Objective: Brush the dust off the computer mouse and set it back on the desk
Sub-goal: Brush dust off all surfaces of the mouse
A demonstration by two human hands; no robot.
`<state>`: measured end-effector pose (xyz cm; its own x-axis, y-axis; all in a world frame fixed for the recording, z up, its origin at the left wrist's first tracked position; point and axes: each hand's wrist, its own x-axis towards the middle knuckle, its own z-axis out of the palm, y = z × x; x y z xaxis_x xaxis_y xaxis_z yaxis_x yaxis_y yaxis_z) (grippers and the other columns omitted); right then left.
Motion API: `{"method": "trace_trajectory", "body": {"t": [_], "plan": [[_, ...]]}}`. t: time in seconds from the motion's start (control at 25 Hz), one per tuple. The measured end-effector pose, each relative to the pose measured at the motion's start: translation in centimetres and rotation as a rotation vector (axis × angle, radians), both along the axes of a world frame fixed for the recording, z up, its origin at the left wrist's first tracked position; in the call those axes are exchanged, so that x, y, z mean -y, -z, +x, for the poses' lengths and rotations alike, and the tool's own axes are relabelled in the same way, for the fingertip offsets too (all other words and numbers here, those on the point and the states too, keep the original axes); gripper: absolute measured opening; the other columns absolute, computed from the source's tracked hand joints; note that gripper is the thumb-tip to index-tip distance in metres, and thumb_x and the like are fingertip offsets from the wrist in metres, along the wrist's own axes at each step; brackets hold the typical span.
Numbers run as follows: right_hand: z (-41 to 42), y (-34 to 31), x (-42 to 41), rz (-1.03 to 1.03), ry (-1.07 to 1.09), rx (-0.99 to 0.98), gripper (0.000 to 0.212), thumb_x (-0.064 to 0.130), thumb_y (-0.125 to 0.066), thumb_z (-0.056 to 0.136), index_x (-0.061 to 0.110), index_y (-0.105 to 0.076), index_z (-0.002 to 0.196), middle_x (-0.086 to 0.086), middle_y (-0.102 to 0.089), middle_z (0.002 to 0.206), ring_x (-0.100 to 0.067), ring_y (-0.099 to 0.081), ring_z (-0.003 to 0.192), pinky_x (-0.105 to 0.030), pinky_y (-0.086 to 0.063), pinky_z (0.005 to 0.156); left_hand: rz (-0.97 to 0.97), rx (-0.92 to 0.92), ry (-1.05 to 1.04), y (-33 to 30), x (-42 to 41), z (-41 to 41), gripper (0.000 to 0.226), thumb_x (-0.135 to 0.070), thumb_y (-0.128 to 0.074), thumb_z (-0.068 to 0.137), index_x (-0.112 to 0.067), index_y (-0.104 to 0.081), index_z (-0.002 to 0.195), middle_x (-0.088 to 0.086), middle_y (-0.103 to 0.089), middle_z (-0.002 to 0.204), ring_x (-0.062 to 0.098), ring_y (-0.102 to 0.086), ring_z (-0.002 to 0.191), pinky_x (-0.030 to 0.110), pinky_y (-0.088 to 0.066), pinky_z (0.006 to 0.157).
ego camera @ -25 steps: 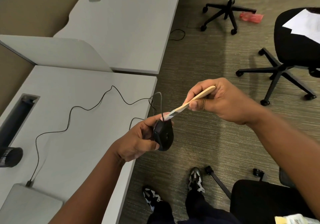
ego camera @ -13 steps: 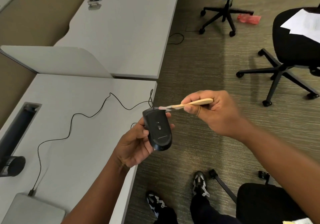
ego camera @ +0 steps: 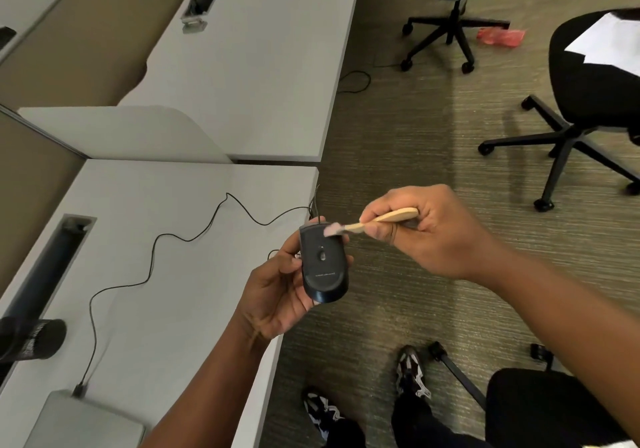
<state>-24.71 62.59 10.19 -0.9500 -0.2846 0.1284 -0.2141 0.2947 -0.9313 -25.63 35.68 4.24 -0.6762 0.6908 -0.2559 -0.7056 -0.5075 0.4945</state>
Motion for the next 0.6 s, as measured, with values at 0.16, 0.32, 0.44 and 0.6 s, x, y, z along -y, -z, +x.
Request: {"method": "trace_trajectory", "body": {"t": [0.16, 0.32, 0.44, 0.6], "plan": [[1.0, -0.1, -0.3, -0.064, -0.094, 0.085, 0.006, 0.018, -0.075, 0.094, 0.021, -0.080, 0.096, -0.002, -0.073, 0.080, -0.024, -0.063, 0.068, -0.037, -0.051, 0.058, -0.090, 0.033, -0.068, -0.1, 0.0, 0.3, 0.064, -0.014, -0.072, 0.091, -0.008, -0.053, 0.151, 0.030, -0.056, 0.145, 0.043, -0.064, 0.125, 0.050, -0.055, 0.104], [-0.3, 0.1, 0.3, -0.086, 0.104, -0.006, 0.009, 0.018, -0.075, 0.093, 0.019, -0.080, 0.100, 0.012, -0.074, 0.082, -0.003, -0.067, 0.069, -0.013, -0.047, 0.061, -0.200, 0.140, -0.139, -1.4, -1.2, 0.6, 0.044, -0.033, -0.078, 0.089, -0.011, -0.075, 0.128, 0.023, -0.069, 0.127, 0.039, -0.072, 0.109, 0.046, -0.064, 0.090], [-0.3, 0.7, 0.8, -0.047, 0.087, -0.017, 0.012, 0.019, -0.075, 0.093, 0.020, -0.080, 0.104, 0.014, -0.075, 0.089, -0.005, -0.072, 0.081, -0.018, -0.054, 0.069, -0.264, 0.281, -0.236, -1.9, -2.0, 0.5, 0.039, -0.033, -0.059, 0.094, -0.008, -0.079, 0.116, 0.023, -0.072, 0.116, 0.035, -0.075, 0.095, 0.042, -0.067, 0.073], [1.3, 1.2, 1.1, -0.091, -0.032, 0.046, 0.010, 0.021, -0.074, 0.093, 0.018, -0.081, 0.101, 0.010, -0.076, 0.086, -0.011, -0.070, 0.076, -0.021, -0.053, 0.066, -0.336, 0.371, -0.354, -1.1, -2.5, 0.3, 0.059, -0.034, -0.060, 0.087, -0.006, -0.060, 0.139, 0.024, -0.073, 0.110, 0.032, -0.074, 0.087, 0.038, -0.067, 0.062]]}}
